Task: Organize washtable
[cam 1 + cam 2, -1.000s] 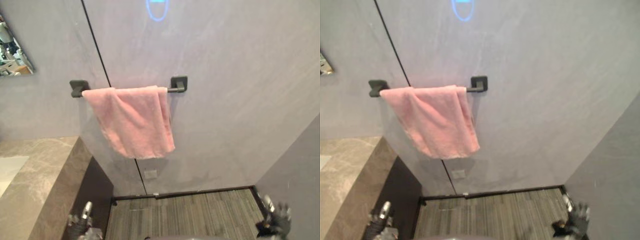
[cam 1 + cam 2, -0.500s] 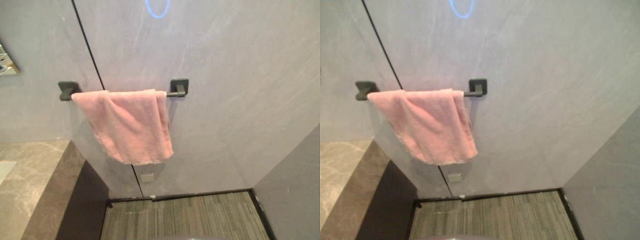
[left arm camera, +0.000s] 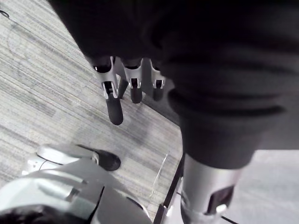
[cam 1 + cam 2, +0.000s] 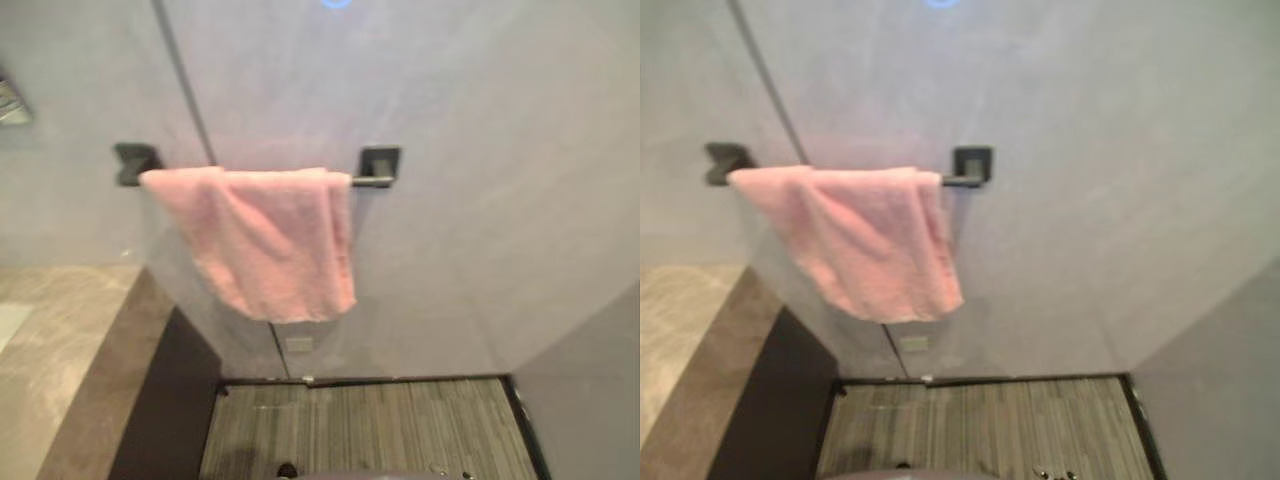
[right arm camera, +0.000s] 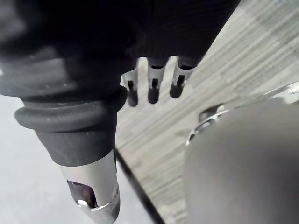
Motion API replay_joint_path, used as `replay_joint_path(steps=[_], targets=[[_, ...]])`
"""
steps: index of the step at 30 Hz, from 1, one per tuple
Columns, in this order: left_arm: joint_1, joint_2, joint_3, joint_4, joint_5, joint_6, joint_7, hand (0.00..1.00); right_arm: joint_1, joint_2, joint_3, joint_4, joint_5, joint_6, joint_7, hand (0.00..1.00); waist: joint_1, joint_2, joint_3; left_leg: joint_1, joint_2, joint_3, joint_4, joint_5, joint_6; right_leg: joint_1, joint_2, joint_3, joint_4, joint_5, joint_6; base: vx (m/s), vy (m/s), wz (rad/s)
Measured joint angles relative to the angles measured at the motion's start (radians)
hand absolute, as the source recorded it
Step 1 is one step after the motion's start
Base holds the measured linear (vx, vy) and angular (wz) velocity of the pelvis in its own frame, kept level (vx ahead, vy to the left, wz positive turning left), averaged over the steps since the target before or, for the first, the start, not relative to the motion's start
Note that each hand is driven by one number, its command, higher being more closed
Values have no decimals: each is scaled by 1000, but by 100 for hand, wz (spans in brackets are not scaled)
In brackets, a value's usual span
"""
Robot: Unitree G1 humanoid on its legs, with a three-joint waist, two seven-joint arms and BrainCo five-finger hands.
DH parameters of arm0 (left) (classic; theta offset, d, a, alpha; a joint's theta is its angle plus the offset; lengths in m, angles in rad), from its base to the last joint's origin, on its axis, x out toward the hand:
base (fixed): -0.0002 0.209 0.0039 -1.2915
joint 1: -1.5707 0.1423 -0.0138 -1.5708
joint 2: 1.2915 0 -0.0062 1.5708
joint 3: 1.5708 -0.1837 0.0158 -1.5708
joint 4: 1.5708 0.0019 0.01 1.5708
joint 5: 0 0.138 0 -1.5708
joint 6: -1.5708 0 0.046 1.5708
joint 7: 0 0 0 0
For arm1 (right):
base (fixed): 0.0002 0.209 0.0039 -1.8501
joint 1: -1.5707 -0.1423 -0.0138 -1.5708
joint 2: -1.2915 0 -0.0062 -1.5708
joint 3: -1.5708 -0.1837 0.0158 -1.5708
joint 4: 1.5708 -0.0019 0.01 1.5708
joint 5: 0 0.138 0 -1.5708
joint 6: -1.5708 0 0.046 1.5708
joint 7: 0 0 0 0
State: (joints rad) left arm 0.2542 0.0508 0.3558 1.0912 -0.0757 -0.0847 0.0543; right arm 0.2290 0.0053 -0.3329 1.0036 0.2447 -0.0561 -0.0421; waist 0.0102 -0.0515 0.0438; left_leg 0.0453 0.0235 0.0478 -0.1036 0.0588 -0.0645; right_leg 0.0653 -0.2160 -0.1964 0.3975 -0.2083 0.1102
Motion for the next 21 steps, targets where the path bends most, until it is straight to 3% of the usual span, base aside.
replay_joint_path(steps=[2, 3, 5, 8, 11, 16, 21], targets=[[-14, 15, -4, -4, 10, 0, -1, 0, 18, 11, 23, -10, 5, -4, -2, 0, 5, -2, 6, -6, -13, -85, 1, 17, 22, -61, 6, 146, 183, 6, -30, 76, 7, 164], [-19, 36, -5, -6, 11, 0, -1, 0, 22, 22, 53, -10, 11, -3, -2, 0, 4, -39, 6, -16, -39, -146, 5, 22, 29, -69, 12, 223, 238, -7, -37, 94, -118, 162], [-22, 54, -5, -24, 9, 1, 0, 0, 24, 46, 66, -3, 2, 5, -3, 0, 12, -82, 0, -37, -70, -215, 7, 38, 33, -42, 26, 290, 226, -38, -11, 136, -189, 155], [-42, 52, -18, -39, 6, 3, 10, 0, -17, 47, 66, 31, -62, 24, -1, 0, 61, -92, -8, -97, -99, -320, 36, 75, 12, 60, 33, 232, 48, -98, -18, 92, -216, 110], [-61, 42, -40, -39, -29, 3, 14, 0, -55, 39, 64, 32, -80, 26, 1, 0, 61, -62, 12, -148, -91, -406, 85, 84, -4, 108, 77, 150, -6, -98, -19, -36, -265, 108], [-60, 25, -40, -40, -91, 1, 11, 0, -73, 44, 68, 34, -78, 23, -1, 0, 77, -36, 27, -155, -76, -441, 111, 98, -22, 160, 124, 59, -26, -98, -19, -60, -147, 58], [-60, 24, -40, -39, -135, 0, -6, 0, -74, 42, 78, 32, -82, 17, -10, 0, 89, -22, 42, -172, -74, -488, 113, 119, -37, 184, 145, 2, -51, -134, -65, -91, -66, 32]])
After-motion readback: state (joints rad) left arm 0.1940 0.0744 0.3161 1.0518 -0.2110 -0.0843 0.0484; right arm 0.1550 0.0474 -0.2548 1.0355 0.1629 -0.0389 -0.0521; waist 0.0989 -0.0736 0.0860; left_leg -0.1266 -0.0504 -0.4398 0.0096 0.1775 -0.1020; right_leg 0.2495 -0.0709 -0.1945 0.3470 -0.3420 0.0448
